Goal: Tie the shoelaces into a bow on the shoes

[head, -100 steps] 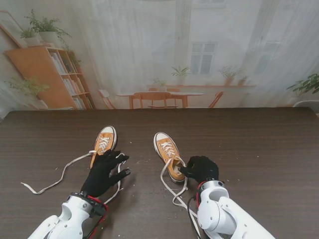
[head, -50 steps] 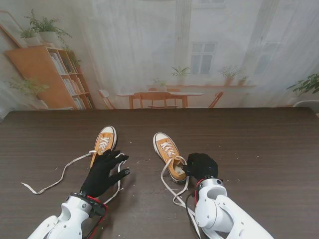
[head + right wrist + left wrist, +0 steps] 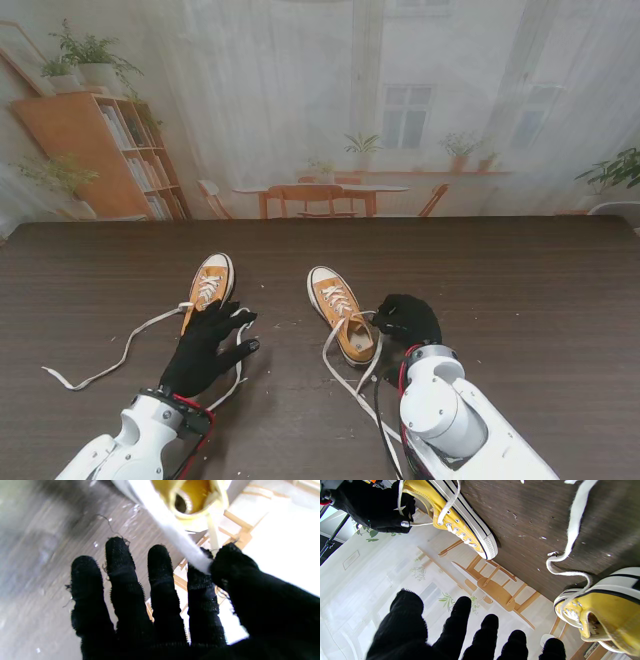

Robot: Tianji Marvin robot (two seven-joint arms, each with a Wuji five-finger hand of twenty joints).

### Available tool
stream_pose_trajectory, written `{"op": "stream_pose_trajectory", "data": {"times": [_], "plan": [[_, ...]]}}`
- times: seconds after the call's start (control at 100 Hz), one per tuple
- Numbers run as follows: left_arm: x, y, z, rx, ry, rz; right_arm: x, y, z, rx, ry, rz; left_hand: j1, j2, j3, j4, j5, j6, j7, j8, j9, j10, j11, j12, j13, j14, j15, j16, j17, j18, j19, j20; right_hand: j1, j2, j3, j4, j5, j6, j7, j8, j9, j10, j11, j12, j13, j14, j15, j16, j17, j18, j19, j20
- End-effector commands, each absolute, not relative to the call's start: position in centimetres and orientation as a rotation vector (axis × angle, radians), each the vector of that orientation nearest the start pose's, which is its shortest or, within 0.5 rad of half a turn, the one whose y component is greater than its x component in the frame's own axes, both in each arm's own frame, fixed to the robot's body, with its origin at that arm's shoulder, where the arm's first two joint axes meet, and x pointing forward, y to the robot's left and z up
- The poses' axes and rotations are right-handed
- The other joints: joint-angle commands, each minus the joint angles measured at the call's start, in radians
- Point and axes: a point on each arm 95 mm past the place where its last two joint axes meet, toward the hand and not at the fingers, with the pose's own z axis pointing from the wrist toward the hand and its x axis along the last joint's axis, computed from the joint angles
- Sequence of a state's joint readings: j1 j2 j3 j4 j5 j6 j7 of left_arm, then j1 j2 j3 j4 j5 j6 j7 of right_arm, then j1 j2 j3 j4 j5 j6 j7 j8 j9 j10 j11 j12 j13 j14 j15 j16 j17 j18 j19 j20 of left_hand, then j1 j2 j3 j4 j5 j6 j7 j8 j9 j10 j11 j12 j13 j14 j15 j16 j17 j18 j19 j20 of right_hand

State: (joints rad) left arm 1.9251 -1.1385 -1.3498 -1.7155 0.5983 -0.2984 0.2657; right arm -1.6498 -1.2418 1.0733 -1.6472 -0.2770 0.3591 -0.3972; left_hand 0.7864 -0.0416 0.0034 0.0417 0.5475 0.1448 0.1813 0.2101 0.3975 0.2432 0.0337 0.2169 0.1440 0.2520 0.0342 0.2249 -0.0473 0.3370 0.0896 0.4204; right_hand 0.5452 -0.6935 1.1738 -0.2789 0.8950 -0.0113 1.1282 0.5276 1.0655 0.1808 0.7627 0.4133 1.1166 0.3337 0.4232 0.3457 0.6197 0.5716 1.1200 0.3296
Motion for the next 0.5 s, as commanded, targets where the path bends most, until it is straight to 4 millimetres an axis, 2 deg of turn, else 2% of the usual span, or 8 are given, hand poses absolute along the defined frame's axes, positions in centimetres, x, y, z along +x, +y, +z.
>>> {"op": "stream_pose_trajectory", "data": {"times": [0.0,0.17,0.29,0.4,0.49], "plan": [[29.9,0.9,-35.1,-1.551,1.093,-2.003,36.2,5.6,-35.3,-2.698,-0.949,-2.155,0.019,-0.011,0.007,0.002,0.02,-0.008,0.001,0.014,0.007,-0.008,0.001,0.018,0.022,-0.003,-0.006,0.01,0.001,-0.041,-0.007,-0.009,0.051,0.038,-0.008,-0.02,-0.042,-0.024,0.046,0.037,-0.019,0.026,-0.042,-0.039,-0.021,0.02,-0.034,-0.021,-0.033,-0.007,-0.024,-0.015],[29.9,0.8,-35.1,-1.558,1.097,-2.004,36.8,4.6,-34.9,-2.708,-0.706,-2.043,0.021,-0.011,0.008,0.001,0.022,-0.007,0.002,0.014,0.009,-0.006,0.002,0.018,0.022,-0.003,-0.006,0.01,0.003,-0.042,-0.006,-0.01,0.063,0.076,-0.042,-0.015,-0.074,-0.031,0.076,0.042,0.02,0.035,-0.088,-0.083,-0.043,0.021,-0.066,-0.038,-0.082,-0.021,-0.057,-0.024],[29.9,0.7,-35.1,-1.561,1.101,-2.003,37.3,3.9,-34.8,-2.729,-0.539,-1.95,0.021,-0.011,0.008,0.001,0.024,-0.006,0.003,0.015,0.01,-0.006,0.002,0.018,0.023,-0.002,-0.006,0.01,0.003,-0.04,-0.006,-0.01,0.062,0.073,-0.044,-0.013,-0.073,-0.027,0.082,0.032,0.114,0.035,-0.108,-0.105,-0.037,0.024,-0.068,-0.039,-0.107,-0.012,-0.054,-0.011],[30.0,0.6,-35.1,-1.565,1.101,-2.001,37.6,3.4,-34.8,-2.753,-0.462,-1.894,0.021,-0.011,0.008,0.001,0.024,-0.006,0.002,0.014,0.01,-0.005,0.002,0.018,0.023,-0.002,-0.006,0.01,0.003,-0.043,-0.007,-0.011,0.064,0.067,-0.046,-0.012,-0.07,-0.011,0.081,0.022,0.23,0.017,-0.08,-0.107,0.022,0.01,-0.039,-0.028,-0.075,-0.011,-0.029,0.005],[30.0,0.6,-35.1,-1.57,1.1,-2.002,37.7,3.0,-34.9,-2.764,-0.441,-1.866,0.021,-0.012,0.008,0.001,0.025,-0.007,0.003,0.015,0.011,-0.007,0.002,0.018,0.024,-0.003,-0.006,0.01,0.003,-0.042,-0.007,-0.011,0.064,0.065,-0.05,-0.01,-0.07,0.001,0.082,0.009,0.293,-0.018,0.009,-0.092,0.094,-0.014,0.035,0.006,-0.051,-0.037,0.008,0.031]]}}
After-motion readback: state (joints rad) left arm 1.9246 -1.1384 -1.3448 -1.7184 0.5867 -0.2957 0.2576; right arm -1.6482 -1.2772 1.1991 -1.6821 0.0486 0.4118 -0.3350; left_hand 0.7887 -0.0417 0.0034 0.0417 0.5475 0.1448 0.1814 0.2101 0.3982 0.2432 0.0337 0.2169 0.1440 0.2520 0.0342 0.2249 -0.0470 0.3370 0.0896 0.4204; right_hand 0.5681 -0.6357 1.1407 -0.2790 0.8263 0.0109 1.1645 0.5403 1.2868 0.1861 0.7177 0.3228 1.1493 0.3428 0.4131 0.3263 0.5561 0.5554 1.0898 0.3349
